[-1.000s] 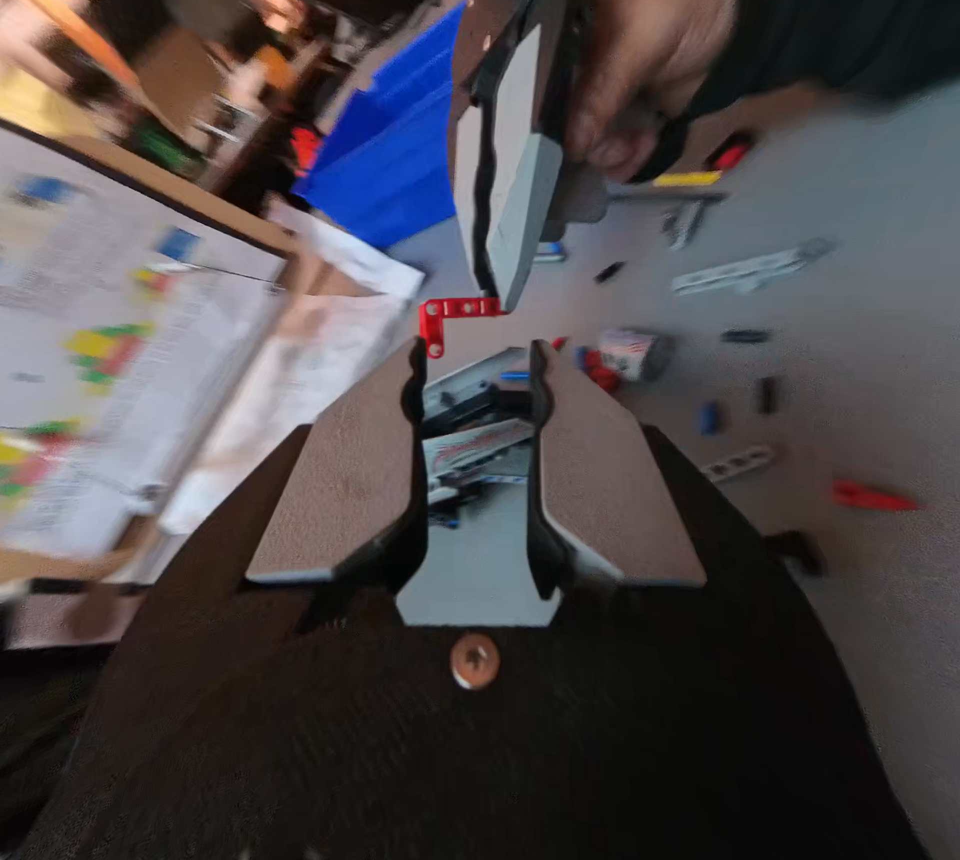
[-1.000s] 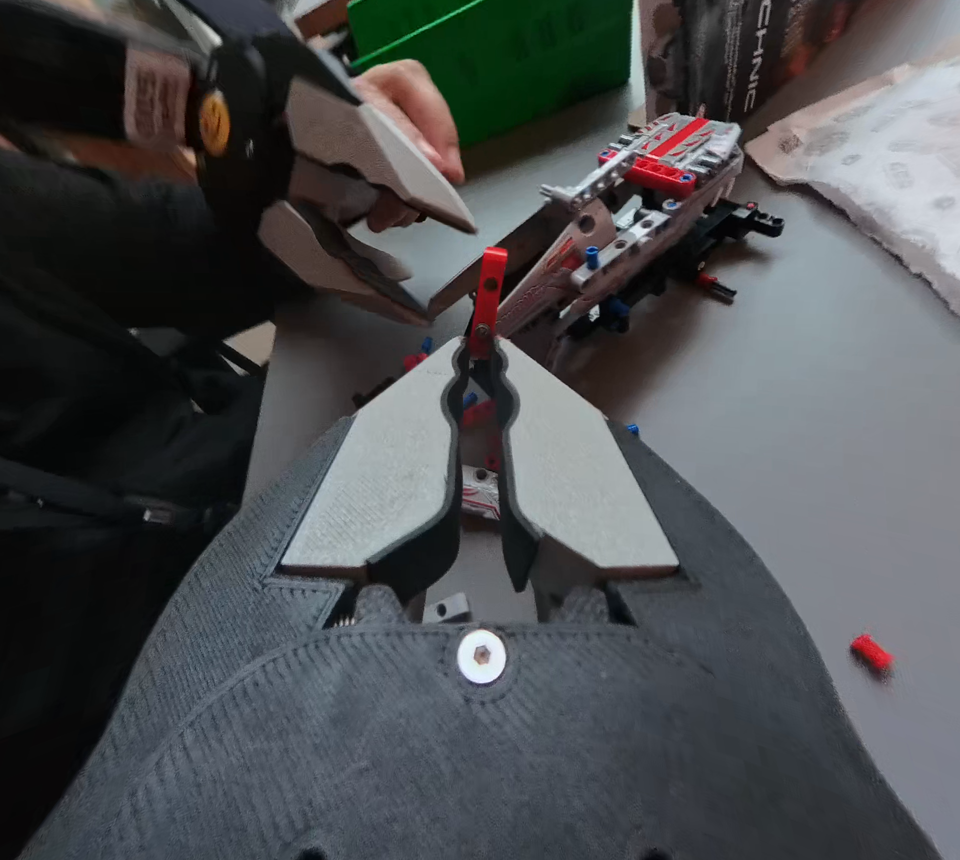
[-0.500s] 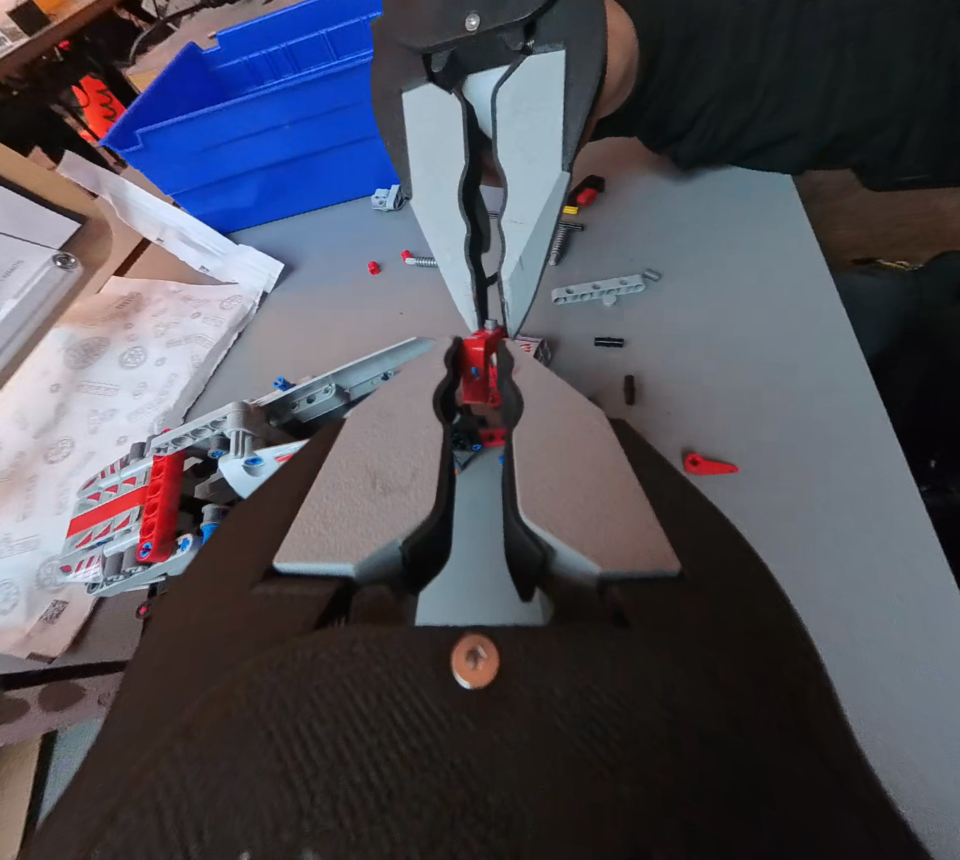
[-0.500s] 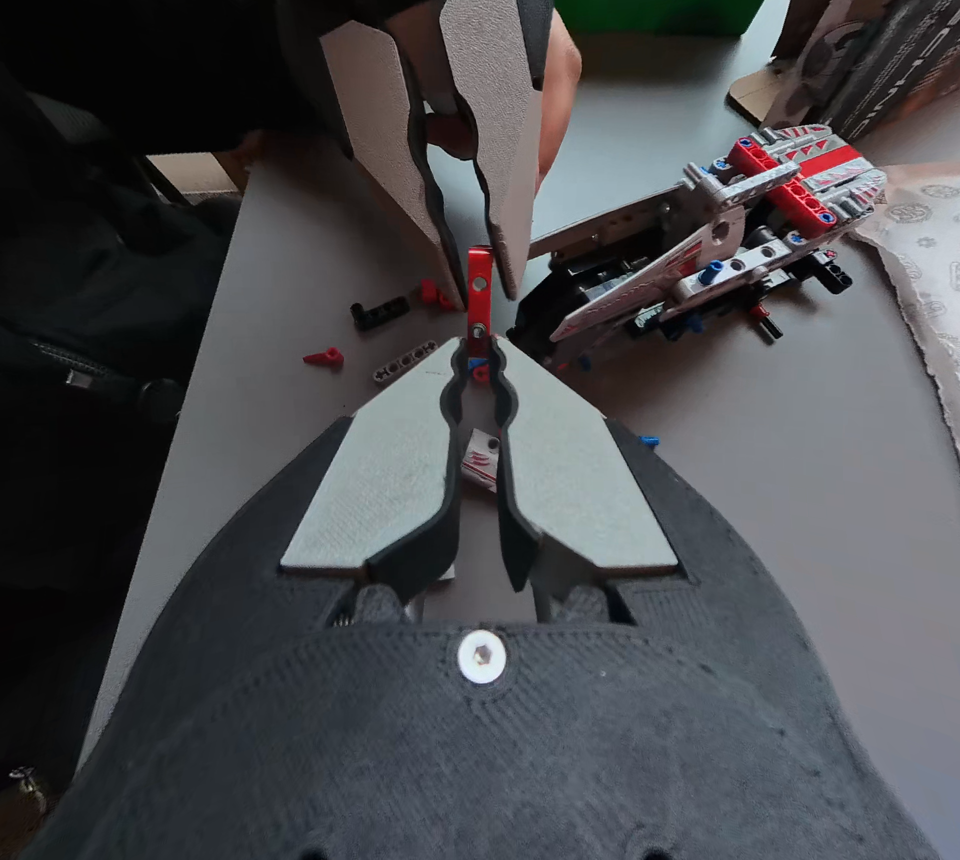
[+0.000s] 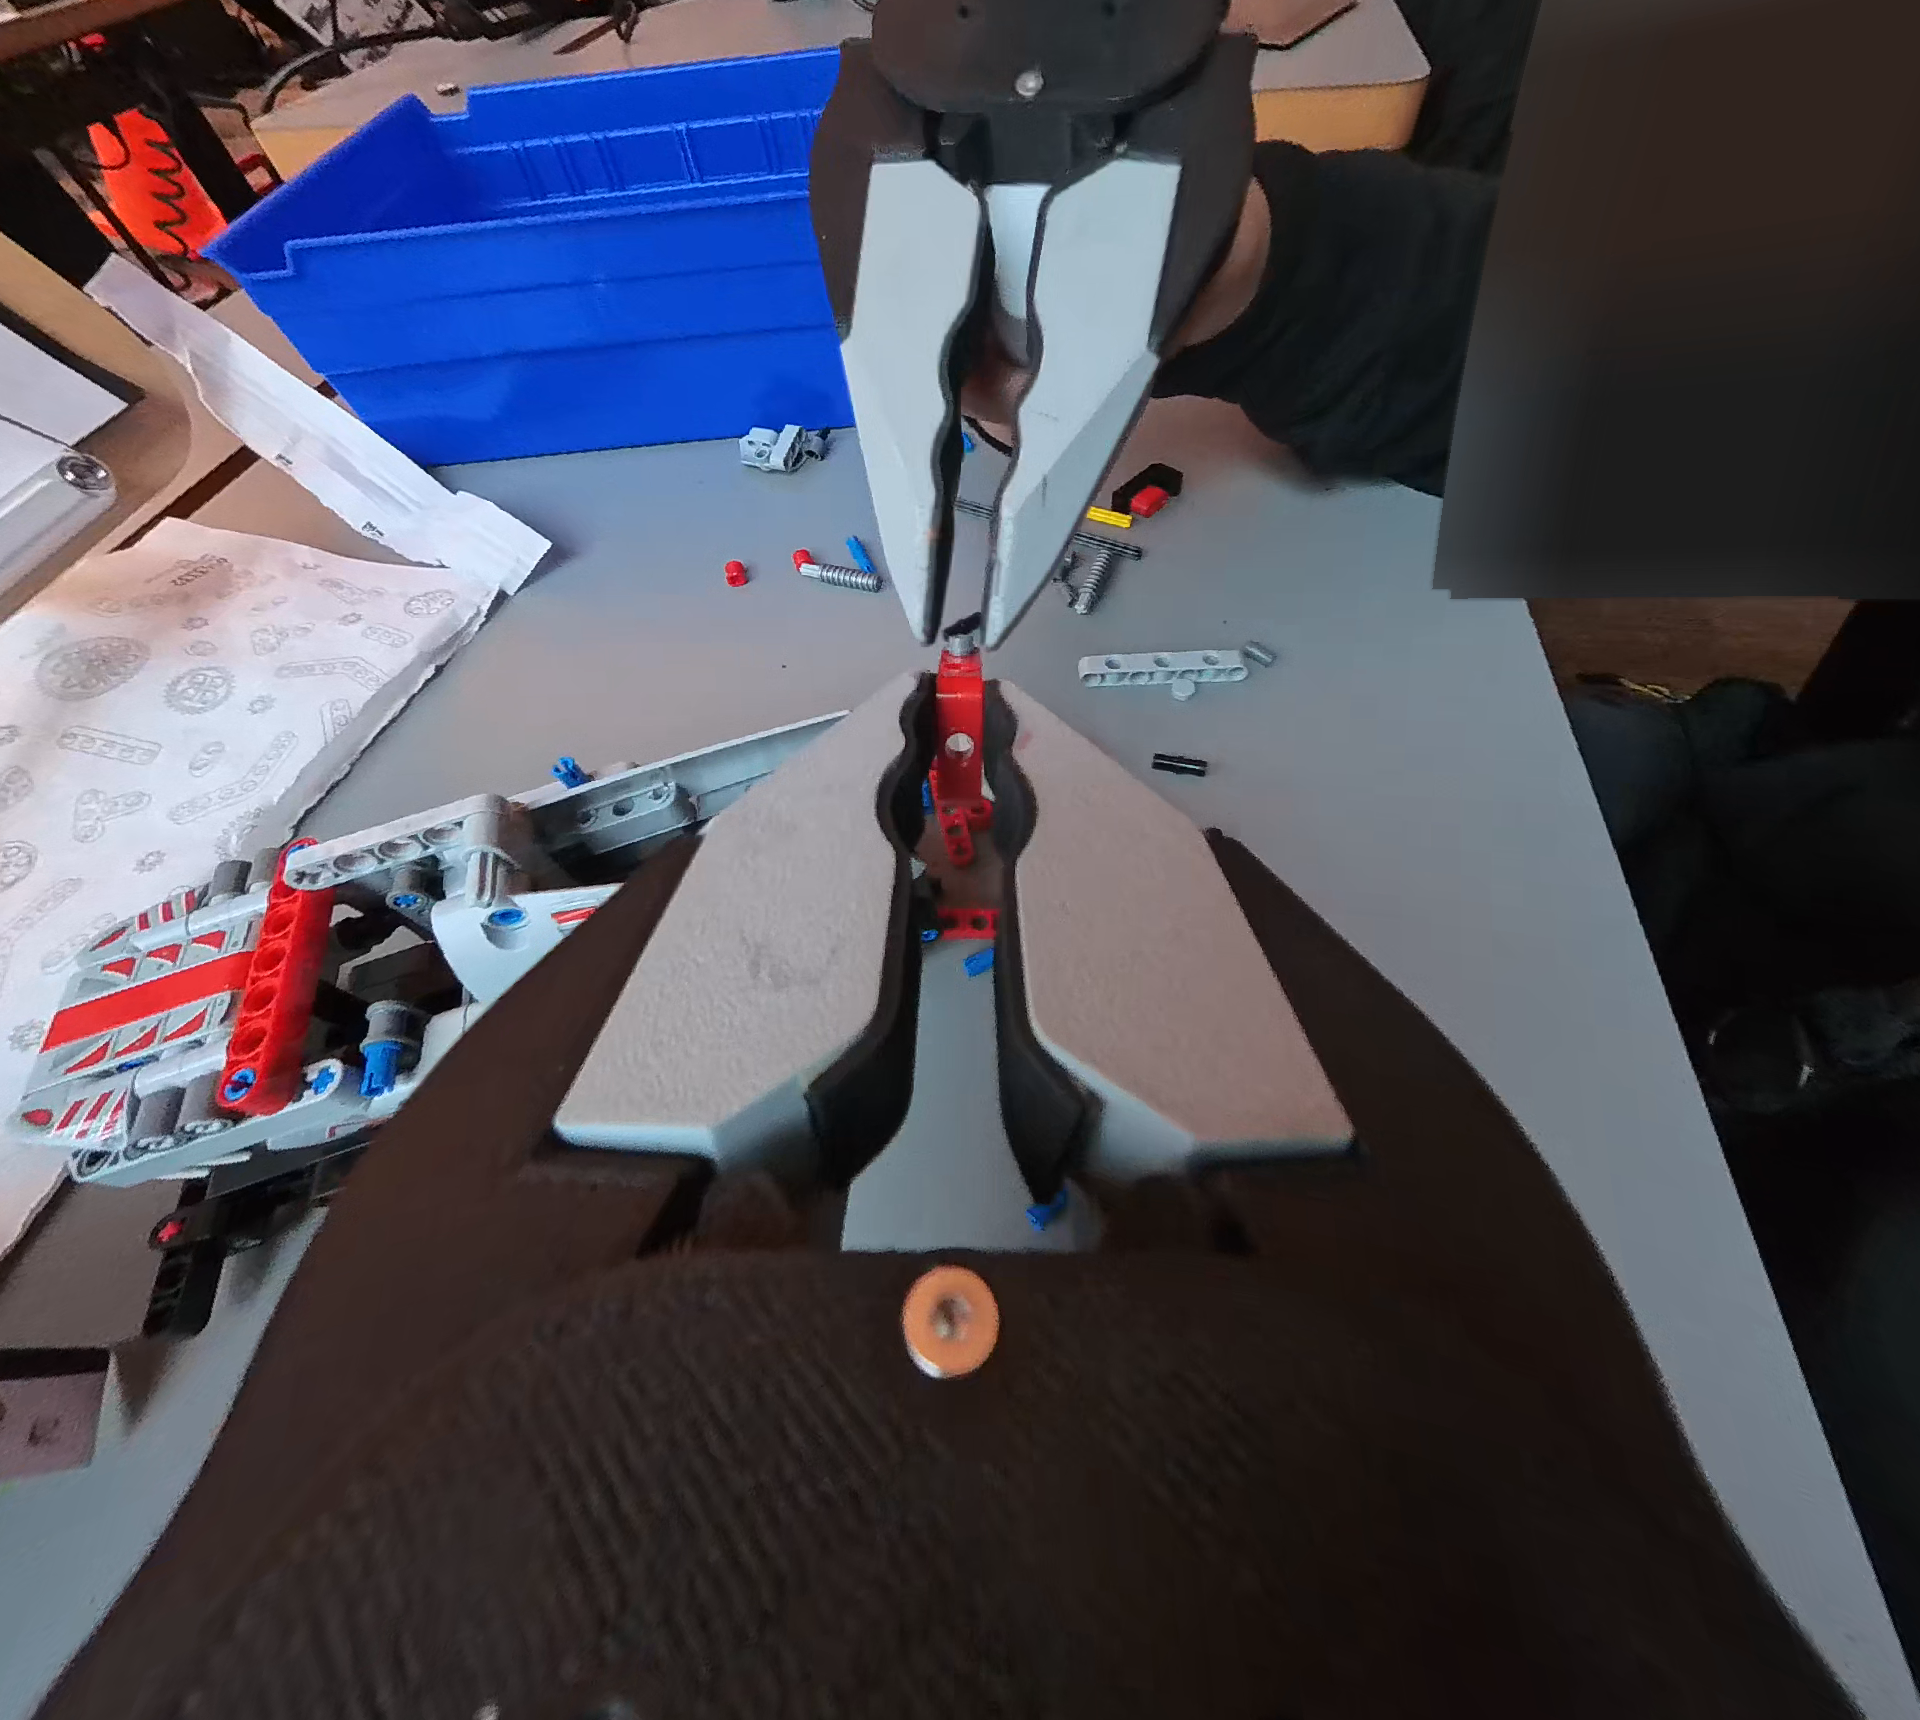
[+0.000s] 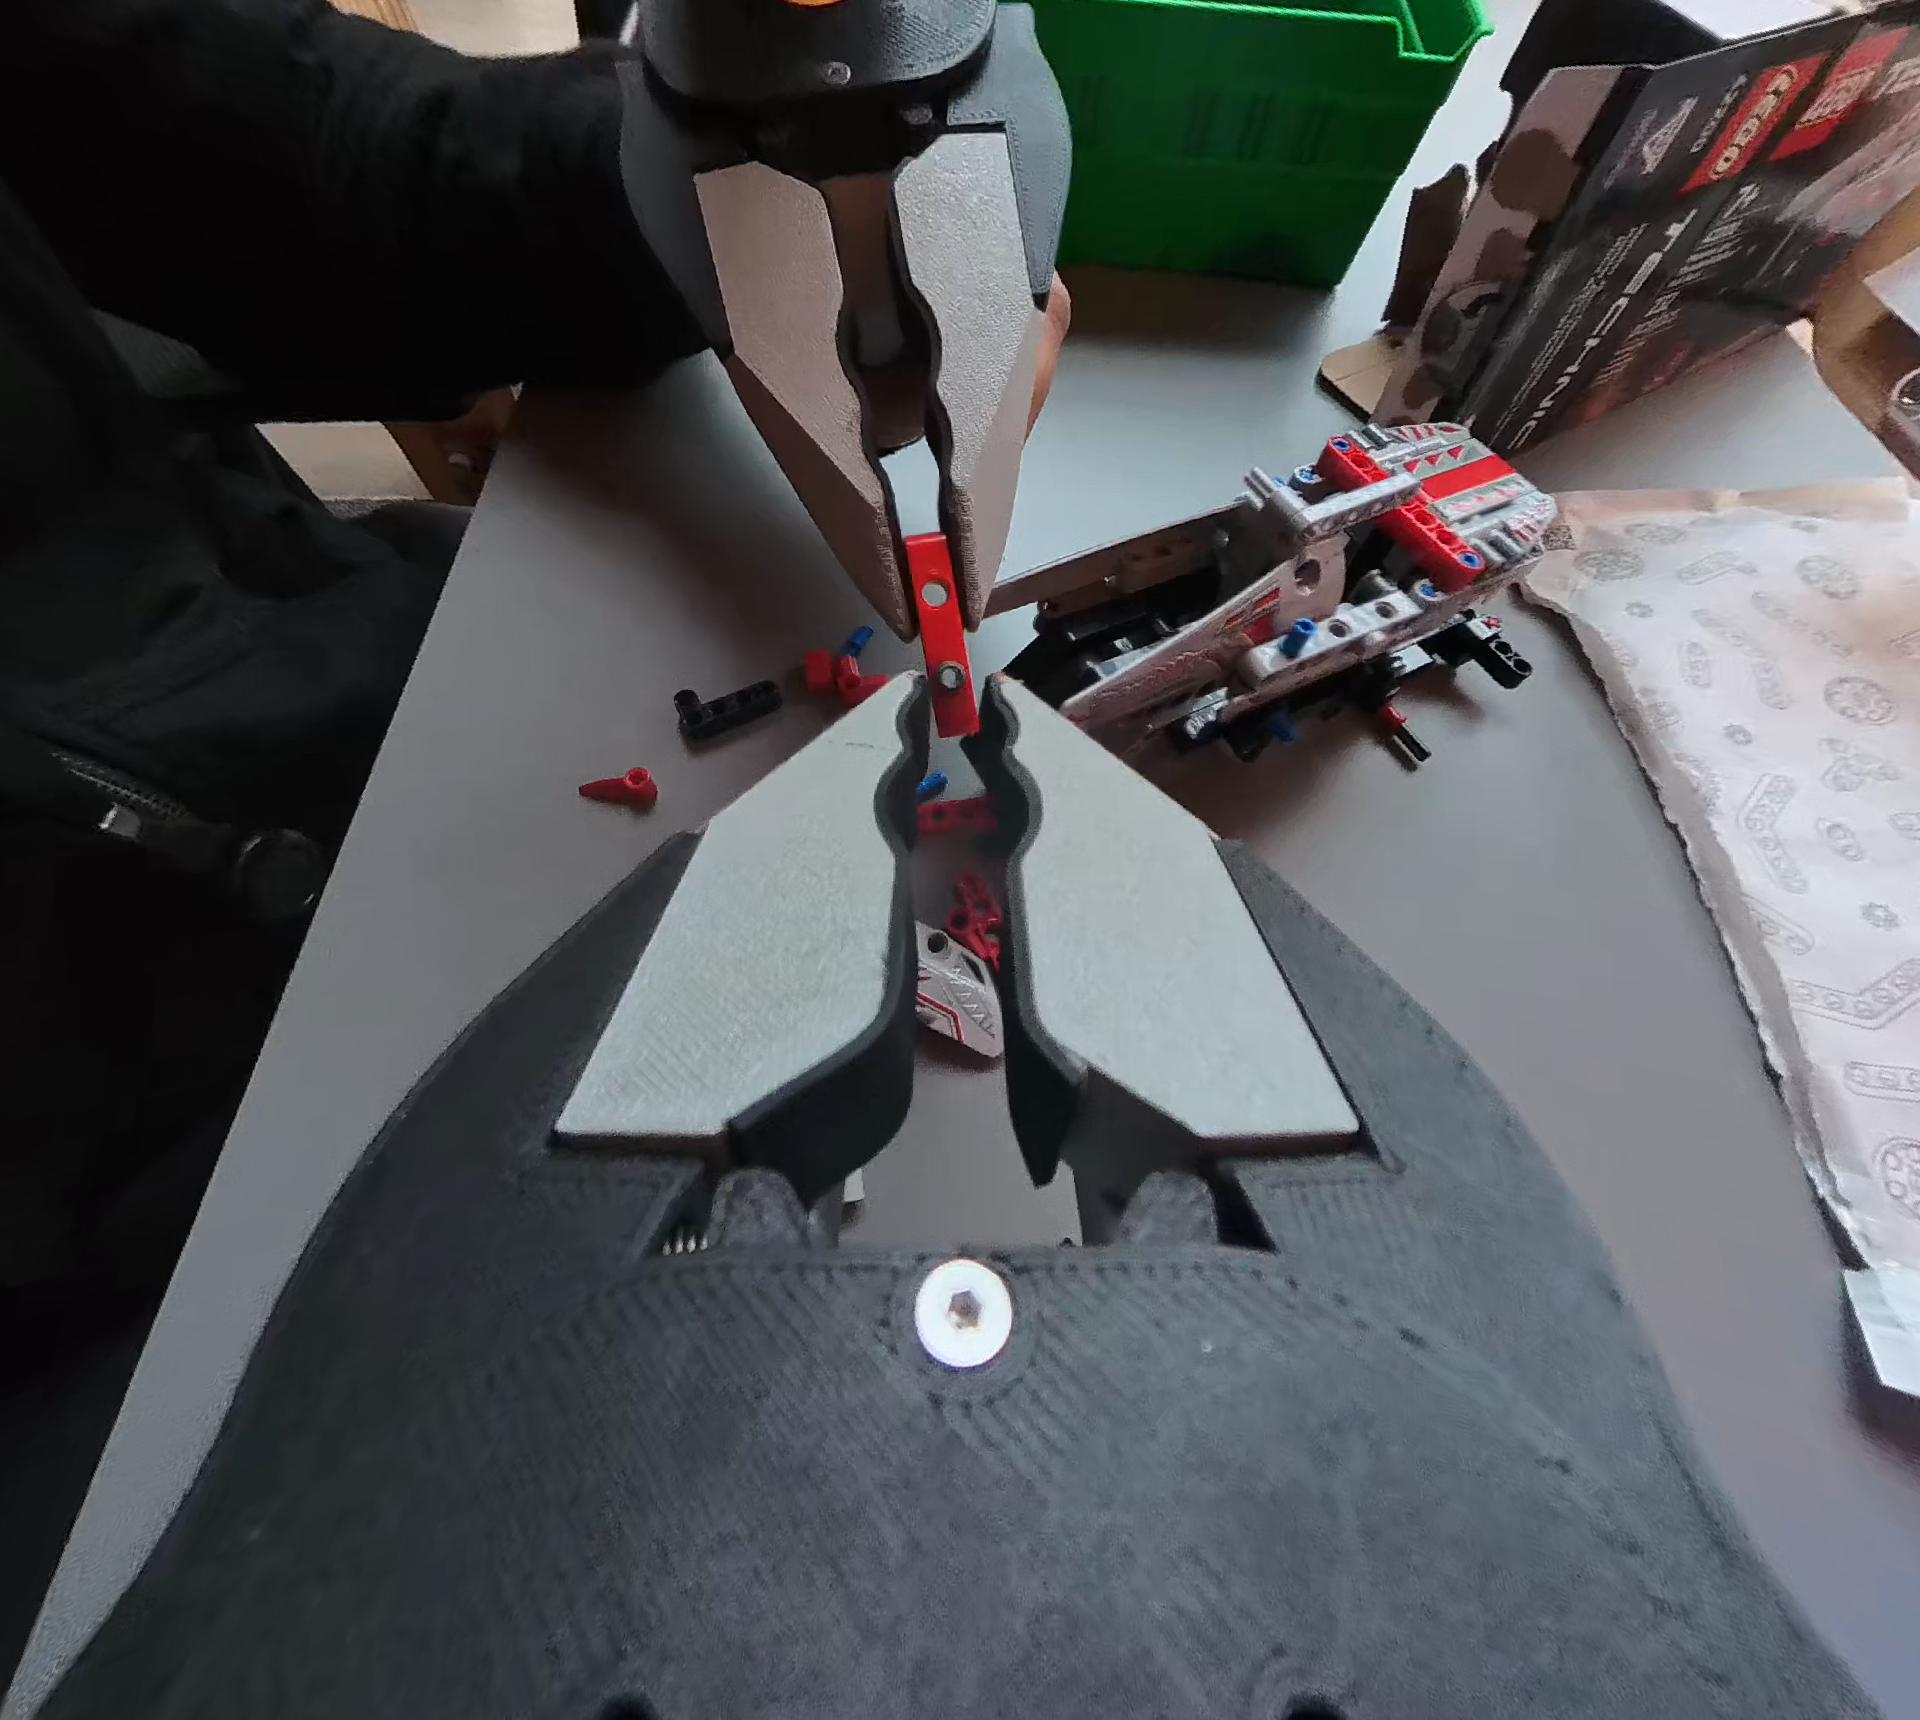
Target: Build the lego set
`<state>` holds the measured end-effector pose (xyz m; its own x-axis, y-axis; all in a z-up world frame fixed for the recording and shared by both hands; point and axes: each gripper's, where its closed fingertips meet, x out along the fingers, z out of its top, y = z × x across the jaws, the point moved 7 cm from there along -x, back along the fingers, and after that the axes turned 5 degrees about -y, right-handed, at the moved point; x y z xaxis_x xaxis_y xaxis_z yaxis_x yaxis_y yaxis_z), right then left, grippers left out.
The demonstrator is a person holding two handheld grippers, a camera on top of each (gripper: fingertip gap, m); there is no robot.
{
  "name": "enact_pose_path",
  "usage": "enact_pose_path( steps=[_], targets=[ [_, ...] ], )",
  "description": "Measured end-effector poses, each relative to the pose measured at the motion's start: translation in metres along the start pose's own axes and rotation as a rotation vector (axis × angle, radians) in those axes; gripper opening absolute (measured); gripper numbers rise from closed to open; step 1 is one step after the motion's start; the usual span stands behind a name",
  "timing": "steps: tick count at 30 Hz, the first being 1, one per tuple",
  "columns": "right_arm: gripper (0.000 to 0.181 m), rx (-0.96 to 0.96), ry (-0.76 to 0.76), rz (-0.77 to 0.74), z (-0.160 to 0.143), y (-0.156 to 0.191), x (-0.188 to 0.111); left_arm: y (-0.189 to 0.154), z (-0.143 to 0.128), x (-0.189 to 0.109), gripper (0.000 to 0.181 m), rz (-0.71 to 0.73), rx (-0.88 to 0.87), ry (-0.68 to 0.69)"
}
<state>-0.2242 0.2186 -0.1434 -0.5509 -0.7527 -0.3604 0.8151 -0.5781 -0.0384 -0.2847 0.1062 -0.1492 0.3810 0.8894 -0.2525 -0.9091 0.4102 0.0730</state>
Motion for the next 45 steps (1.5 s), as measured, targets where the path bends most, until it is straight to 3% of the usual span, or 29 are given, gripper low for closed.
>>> enact_pose_path(
  steps=[16, 22, 27, 30, 37, 45],
  targets=[
    [0.0, -0.051, 0.011, 0.011, -0.001, 0.005, 0.001, -0.004, -0.001, 0.002, 0.006, -0.011, 0.039, 0.016],
    [0.0, -0.161, 0.089, -0.02, 0.0, 0.012, 0.002, -0.007, -0.002, 0.003, 0.006, -0.018, 0.076, 0.047],
    [0.0, -0.117, -0.014, -0.058, 0.008, 0.002, -0.015, -0.001, -0.013, 0.001, 0.006, 0.027, 0.109, 0.145],
    [0.0, -0.058, -0.119, -0.061, 0.013, -0.004, -0.025, -0.002, -0.005, 0.001, 0.005, -0.004, 0.026, 0.058],
    [0.005, -0.083, -0.075, -0.014, 0.009, 0.006, -0.003, 0.0, 0.004, -0.001, 0.006, 0.0, -0.002, -0.057],
    [0.002, -0.093, -0.077, -0.019, 0.008, 0.005, -0.006, -0.003, 0.008, -0.004, 0.006, 0.005, 0.032, -0.08]
  ],
)
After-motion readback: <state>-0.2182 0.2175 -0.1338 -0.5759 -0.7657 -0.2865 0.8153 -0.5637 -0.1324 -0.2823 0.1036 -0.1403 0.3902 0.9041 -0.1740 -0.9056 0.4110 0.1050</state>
